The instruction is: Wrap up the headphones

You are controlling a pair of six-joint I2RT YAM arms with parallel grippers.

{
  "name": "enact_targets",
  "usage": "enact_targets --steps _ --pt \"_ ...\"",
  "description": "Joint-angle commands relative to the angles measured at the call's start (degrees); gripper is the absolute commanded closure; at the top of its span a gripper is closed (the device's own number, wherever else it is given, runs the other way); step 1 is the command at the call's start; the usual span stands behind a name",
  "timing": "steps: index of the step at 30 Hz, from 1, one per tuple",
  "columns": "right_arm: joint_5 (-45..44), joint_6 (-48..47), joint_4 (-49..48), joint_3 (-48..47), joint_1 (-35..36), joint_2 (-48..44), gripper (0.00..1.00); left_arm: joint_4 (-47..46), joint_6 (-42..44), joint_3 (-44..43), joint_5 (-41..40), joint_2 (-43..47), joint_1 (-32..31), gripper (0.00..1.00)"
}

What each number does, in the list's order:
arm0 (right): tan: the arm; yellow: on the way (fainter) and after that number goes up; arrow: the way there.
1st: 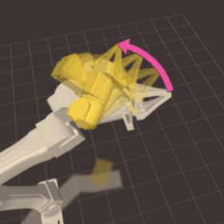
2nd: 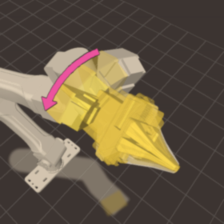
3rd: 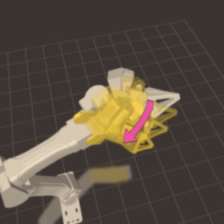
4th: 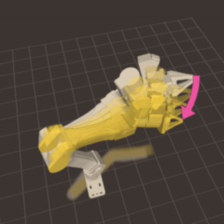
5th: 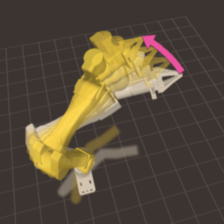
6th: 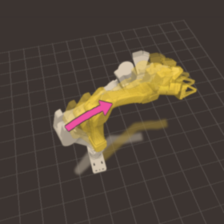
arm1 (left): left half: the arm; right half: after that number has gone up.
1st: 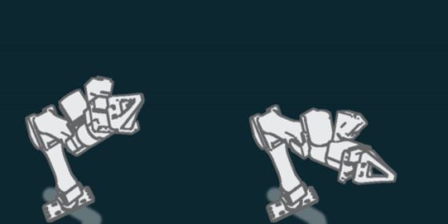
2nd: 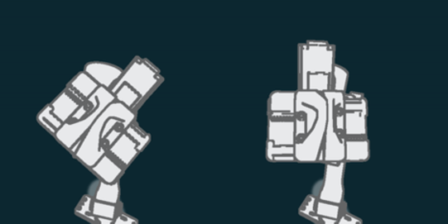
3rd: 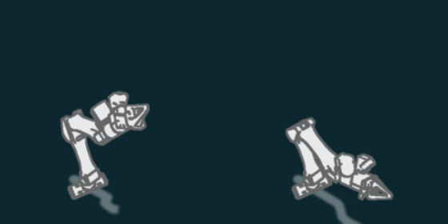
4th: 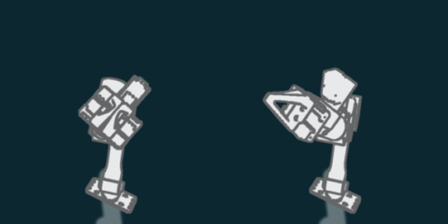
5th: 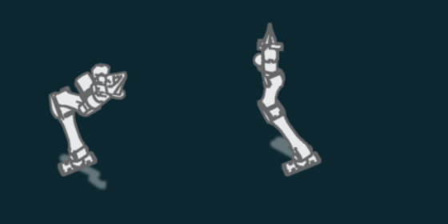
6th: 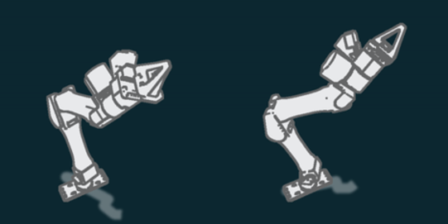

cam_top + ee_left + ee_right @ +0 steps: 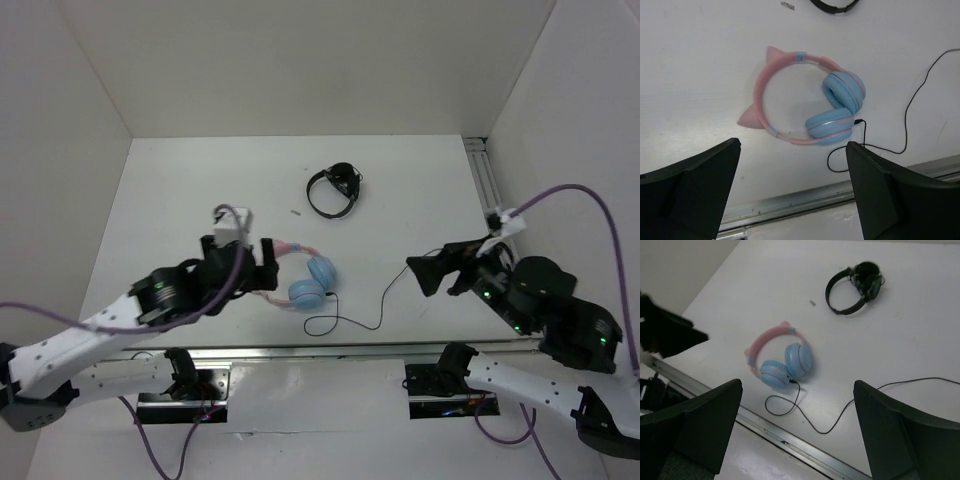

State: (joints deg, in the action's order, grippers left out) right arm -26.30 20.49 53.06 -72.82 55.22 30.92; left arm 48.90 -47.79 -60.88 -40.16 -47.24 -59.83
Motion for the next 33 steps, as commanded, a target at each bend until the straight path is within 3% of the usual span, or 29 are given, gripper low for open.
enact_targets --steps 1,3,8,11,19,28,33 --pt "6.61 -1.15 -11.3 6.71 -0.2 2.83 0.01 -22.33 14.82 2.87 9.63 -12.46 5.58 0.0" --pt "10.21 -1.15 -14.47 9.61 -0.2 2.83 0.01 -27.87 16.84 2.87 20.23 -17.68 15.33 0.0" --pt "14.87 -0.63 -14.39 10.24 -0.2 2.93 0.01 -34.22 19.75 3.4 25.47 -27.27 25.97 0.0" --pt "14.88 -0.63 -13.07 10.24 -0.2 1.17 0.01 -35.54 21.94 4.19 23.64 -28.69 27.65 0.0" --pt "17.52 0.42 -12.28 10.77 -0.2 -2.88 0.01 -40.73 19.67 11.04 31.53 -33.18 34.86 0.0" --pt "19.36 0.43 -12.89 10.77 -0.2 -3.49 0.01 -40.03 16.16 17.37 29.97 -30.0 33.73 0.04" --pt "20.5 0.43 -13.42 10.77 -0.73 -3.49 0.01 -40.03 14.83 19.31 30.67 -31.33 34.26 0.16"
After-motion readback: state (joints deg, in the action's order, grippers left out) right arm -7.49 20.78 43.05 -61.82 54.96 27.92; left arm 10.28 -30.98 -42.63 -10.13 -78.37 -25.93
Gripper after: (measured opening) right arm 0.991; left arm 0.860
